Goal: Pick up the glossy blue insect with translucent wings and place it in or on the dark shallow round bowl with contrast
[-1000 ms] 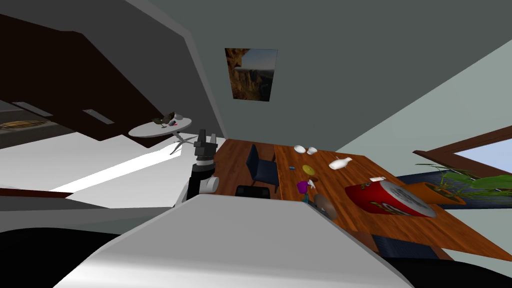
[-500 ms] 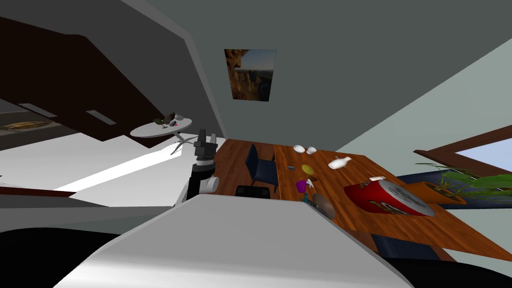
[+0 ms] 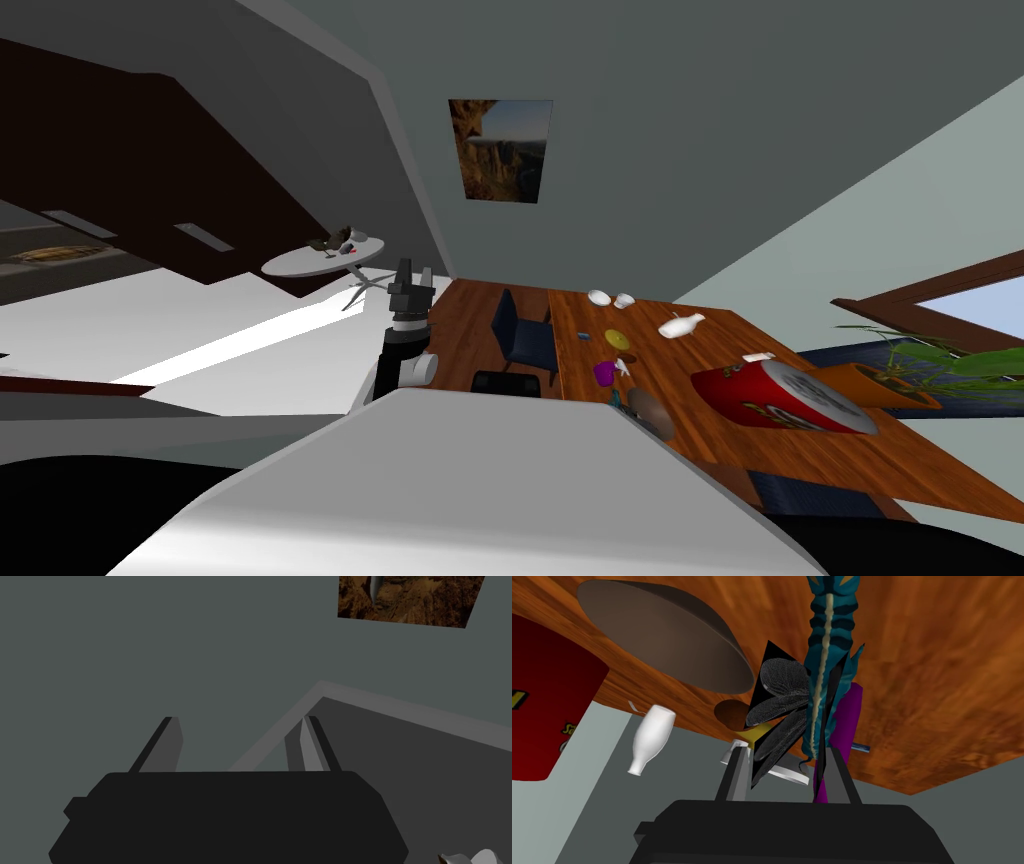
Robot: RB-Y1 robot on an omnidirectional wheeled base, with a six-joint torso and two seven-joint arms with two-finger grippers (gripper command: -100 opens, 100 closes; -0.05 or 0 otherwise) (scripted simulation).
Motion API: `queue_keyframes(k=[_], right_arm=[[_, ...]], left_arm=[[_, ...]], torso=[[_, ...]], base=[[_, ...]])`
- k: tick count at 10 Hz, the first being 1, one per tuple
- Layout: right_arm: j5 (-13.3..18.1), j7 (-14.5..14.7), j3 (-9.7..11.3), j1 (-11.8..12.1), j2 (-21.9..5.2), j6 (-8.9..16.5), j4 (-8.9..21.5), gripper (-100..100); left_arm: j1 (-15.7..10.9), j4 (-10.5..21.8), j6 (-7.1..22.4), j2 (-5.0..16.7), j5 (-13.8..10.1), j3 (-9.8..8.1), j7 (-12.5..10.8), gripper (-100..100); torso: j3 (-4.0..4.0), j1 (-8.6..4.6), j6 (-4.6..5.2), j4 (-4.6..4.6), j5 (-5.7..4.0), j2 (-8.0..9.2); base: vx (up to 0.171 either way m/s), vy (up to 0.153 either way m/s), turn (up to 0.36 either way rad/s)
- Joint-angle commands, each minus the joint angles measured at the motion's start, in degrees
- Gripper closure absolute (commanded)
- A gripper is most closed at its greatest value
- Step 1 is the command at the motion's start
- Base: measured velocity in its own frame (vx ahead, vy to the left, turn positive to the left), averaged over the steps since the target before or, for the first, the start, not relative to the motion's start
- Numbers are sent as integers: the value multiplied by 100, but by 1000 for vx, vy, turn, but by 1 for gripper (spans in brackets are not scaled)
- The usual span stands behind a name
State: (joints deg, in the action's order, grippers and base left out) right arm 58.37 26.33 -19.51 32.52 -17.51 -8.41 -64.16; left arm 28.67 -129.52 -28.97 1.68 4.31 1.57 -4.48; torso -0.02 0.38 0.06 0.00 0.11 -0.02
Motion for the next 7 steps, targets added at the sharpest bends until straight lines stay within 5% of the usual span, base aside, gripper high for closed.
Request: queue_keyframes(k=[1,2,3,4,7], right_arm=[[-13,-134,40,200,-91,-50,-153,100],[-8,-67,21,131,-54,-35,-95,100],[-9,-88,28,147,-59,-40,-106,0],[-5,-67,-81,64,-183,-80,-283,100],[-2,-60,-135,39,-228,-91,-347,100]], left_arm=[[0,0,0,0,0,0,0,0],[0,0,0,0,0,0,0,0],[0,0,0,0,0,0,0,0],[0,0,0,0,0,0,0,0],[-1,0,0,0,0,0,0,0]], torso=[[0,0,0,0,0,0],[-3,8,-2,0,3,-6],[-1,-5,-5,1,1,-3],[2,-15,-4,2,0,2],[3,12,-13,6,17,1]], base=[[48,78,-17],[23,34,-11],[3,7,1],[-10,47,35],[-5,56,26]])
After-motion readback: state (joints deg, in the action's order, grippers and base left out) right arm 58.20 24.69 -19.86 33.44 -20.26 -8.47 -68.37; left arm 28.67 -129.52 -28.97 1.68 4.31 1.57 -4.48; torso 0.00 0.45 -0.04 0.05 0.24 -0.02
